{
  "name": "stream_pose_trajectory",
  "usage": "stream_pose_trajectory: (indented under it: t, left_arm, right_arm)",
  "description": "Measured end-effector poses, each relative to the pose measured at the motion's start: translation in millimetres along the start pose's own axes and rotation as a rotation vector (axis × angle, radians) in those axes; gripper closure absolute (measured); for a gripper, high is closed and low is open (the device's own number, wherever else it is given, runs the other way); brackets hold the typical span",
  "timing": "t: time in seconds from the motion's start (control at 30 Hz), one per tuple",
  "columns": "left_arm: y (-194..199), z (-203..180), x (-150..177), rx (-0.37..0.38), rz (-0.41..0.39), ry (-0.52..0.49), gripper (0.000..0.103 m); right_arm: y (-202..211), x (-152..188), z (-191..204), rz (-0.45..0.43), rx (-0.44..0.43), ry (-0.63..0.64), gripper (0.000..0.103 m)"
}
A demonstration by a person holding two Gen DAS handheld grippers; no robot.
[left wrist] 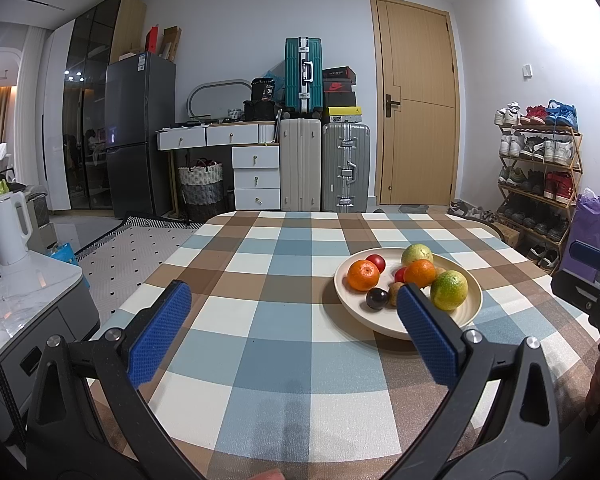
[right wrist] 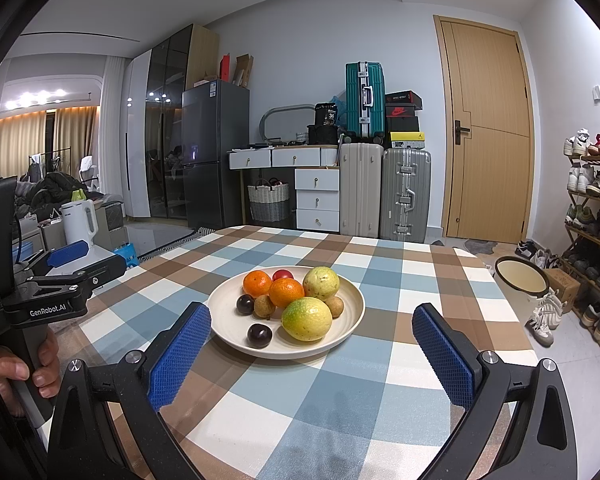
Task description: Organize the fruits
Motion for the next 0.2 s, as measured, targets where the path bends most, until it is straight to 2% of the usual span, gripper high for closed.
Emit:
stream_pose_trajectory:
  t: [0.2]
  left_arm:
    - [-0.8, -0.1, 0.4, -0.017, -0.002, 0.006, 0.0]
  right_arm:
    - [0.1, -0.3, 0.1, 0.0, 0.0, 0.0, 0.0]
Point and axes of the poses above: each gripper's, at about its wrist camera, not at the fingertips, and y roughly against the way its jaws point, z to its left, x to its underside, the point moved 1 cm from there along -y, roughly the way its jaws point, and after that the axes turned 12 degrees about y, right-handed, at the moved point
